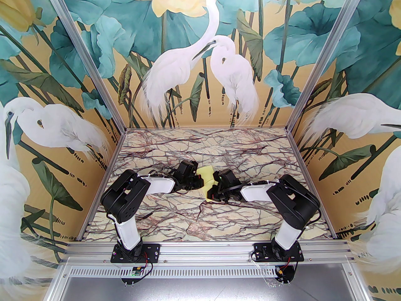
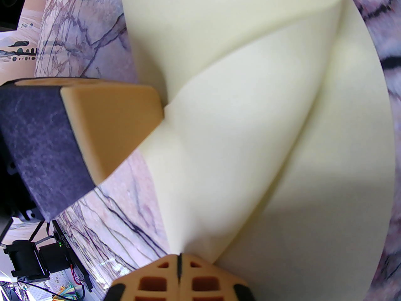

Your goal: Fold a paper plane with a square sheet of paper (fold left side to right side)

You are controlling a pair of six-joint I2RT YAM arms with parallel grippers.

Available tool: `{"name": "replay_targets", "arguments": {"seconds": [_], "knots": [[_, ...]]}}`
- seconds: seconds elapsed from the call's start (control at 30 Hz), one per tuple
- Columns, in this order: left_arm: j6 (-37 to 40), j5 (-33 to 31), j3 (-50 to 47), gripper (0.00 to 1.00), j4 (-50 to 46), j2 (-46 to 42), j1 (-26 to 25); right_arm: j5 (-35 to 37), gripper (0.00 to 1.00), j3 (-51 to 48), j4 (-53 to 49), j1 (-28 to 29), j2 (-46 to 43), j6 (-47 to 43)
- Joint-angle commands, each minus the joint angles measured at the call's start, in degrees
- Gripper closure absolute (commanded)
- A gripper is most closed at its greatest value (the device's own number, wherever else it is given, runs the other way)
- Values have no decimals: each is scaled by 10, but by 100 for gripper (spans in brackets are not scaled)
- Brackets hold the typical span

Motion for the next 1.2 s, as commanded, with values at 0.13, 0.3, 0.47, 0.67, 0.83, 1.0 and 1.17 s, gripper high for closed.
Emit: {"name": "replay_targets", "arguments": {"seconds": [0.13,0.3,0.47,0.67,0.83,1.0,1.17], "knots": [[16,-31,0,100,-12,27,1,23,97,49,-101,2,-48,-36],[18,-28,0,100,-12,26,2,16,98,85,-114,-16,-31,-47],[17,-26,0,100,-13,27,2,14,99,125,-126,-34,10,-65],[18,-22,5,100,-20,29,2,20,100,137,-130,-56,59,-81],[18,-20,10,100,-24,33,2,17,100,113,-108,-65,86,-77],[19,-19,13,100,-29,37,1,19,100,116,-118,-66,68,-80],[23,-18,15,100,-33,37,1,24,99,153,-158,-69,36,-97]]}}
